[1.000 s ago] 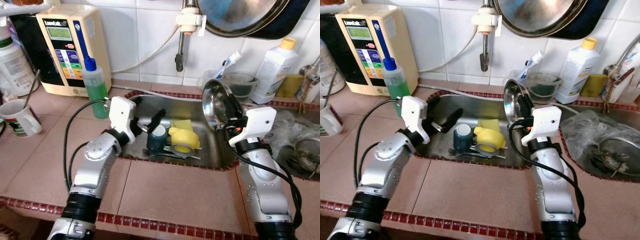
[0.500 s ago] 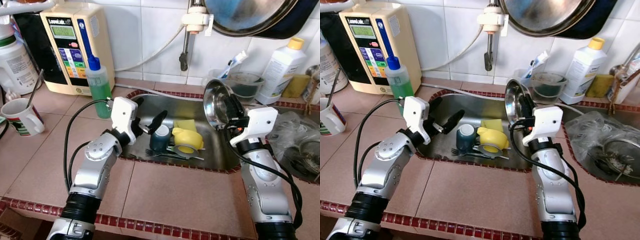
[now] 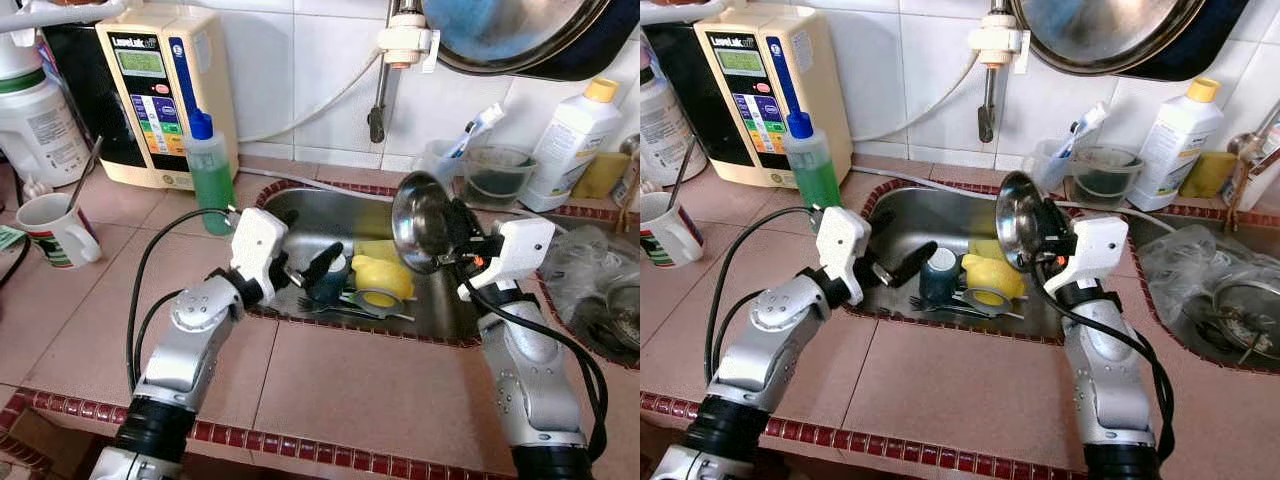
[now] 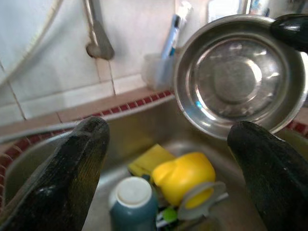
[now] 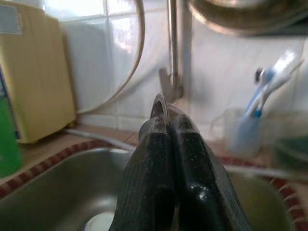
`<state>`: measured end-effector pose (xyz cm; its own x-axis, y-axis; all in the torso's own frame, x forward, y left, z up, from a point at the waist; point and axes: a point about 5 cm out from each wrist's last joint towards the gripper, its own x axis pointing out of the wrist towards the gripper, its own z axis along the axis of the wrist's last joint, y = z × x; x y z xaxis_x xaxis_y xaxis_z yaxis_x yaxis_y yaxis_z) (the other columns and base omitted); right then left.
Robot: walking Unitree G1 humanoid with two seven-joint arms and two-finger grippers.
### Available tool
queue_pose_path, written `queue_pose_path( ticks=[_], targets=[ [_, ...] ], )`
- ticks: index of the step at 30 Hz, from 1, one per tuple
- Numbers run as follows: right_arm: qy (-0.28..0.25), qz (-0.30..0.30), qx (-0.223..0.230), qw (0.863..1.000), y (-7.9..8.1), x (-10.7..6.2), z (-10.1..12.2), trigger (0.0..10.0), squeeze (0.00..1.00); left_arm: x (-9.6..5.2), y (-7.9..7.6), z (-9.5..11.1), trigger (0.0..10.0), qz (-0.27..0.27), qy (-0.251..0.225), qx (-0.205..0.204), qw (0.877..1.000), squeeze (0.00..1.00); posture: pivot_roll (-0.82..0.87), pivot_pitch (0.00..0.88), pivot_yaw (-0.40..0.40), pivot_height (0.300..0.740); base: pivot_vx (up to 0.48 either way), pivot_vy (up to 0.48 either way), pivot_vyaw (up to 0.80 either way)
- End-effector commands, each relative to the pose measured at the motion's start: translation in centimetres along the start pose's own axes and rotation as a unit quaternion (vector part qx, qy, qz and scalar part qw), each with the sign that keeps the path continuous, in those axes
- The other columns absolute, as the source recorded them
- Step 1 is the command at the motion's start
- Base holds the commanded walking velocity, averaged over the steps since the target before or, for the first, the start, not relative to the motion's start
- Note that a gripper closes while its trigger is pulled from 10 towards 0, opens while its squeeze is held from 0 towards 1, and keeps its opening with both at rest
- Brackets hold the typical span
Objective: Kitchen organization
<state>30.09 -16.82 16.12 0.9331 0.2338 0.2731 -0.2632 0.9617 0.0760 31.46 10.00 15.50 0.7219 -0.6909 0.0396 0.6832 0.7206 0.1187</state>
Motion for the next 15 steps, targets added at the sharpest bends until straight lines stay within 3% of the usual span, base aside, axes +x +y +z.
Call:
queue_pose_path(
  ticks=[1, 7, 15],
  targets=[
    [-0.001, 0.012, 0.022, 1.0, 0.1, -0.2, 0.2, 10.0, 0.0, -0.1, -0.5, 0.4, 10.0, -0.016, 0.004, 0.013, 1.0, 0.0, -0.04, 0.0, 0.008, 0.74, 0.0, 0.0, 0.0],
    [0.024, 0.022, 0.076, 0.997, -0.4, -0.5, -0.7, 10.0, 0.0, -0.6, -1.6, 0.5, 10.0, -0.05, 0.016, 0.012, 0.999, 0.0, -0.04, 0.006, 0.015, 0.74, 0.0, 0.0, 0.0],
    [0.082, 0.052, 0.105, 0.99, -1.1, -0.5, -2.4, 10.0, 0.0, -1.3, -2.8, 0.5, 10.0, -0.097, 0.03, 0.02, 0.995, 0.0, -0.03, 0.008, 0.014, 0.74, 0.0, 0.0, 0.0]
  ],
)
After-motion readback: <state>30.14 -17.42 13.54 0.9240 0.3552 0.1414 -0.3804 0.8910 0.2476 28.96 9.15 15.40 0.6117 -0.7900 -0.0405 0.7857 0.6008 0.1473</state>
